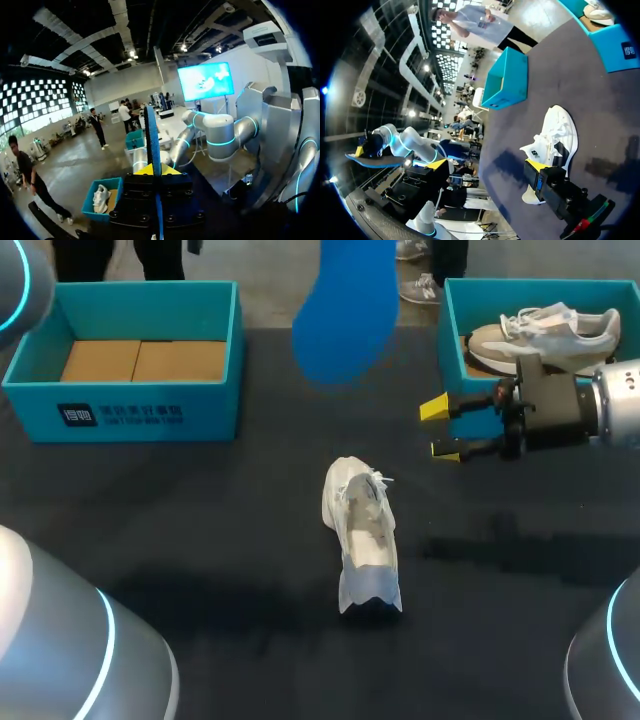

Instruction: Take the shoe out of the shoebox, open the shoe tongue, remove and reinsert the insole, then place the shoe into the shoebox

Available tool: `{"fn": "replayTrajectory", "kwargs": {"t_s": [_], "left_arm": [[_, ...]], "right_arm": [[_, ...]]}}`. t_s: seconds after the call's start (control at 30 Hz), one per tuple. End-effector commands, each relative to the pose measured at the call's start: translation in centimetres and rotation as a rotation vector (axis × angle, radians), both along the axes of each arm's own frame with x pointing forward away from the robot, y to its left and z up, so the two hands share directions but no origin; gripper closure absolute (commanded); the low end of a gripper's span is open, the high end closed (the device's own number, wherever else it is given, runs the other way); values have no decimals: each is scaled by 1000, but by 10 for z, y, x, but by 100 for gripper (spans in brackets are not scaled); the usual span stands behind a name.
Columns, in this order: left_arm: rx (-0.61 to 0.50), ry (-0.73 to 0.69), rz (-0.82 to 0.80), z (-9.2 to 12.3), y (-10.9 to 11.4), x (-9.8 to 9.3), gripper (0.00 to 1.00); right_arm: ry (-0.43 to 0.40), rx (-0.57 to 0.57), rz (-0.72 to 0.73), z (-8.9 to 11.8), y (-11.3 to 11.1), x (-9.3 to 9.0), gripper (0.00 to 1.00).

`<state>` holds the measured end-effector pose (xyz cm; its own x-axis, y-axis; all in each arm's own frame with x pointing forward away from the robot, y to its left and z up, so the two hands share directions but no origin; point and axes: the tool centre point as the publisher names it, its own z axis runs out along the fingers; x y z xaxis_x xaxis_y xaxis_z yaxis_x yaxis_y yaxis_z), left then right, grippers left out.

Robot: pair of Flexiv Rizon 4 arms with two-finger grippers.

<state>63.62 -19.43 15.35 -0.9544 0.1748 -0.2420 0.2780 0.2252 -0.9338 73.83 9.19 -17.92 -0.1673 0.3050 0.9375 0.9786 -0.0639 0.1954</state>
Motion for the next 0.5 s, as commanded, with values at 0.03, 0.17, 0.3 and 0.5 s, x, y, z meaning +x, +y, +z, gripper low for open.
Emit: {"fn": "replayTrajectory", "kwargs": {"t_s": [0.03,0.17,0.3,0.5], "left_arm": [[51,-472,105,-3,7,-8,100],[95,-480,123,-12,6,-2,100],[95,-480,123,-12,6,-2,100],[95,-480,123,-12,6,-2,100]], "right_arm": [[0,0,0,-1,2,1,0],[0,0,0,-1,2,1,0],[0,0,0,-1,2,1,0],[0,0,0,-1,2,1,0]]}}
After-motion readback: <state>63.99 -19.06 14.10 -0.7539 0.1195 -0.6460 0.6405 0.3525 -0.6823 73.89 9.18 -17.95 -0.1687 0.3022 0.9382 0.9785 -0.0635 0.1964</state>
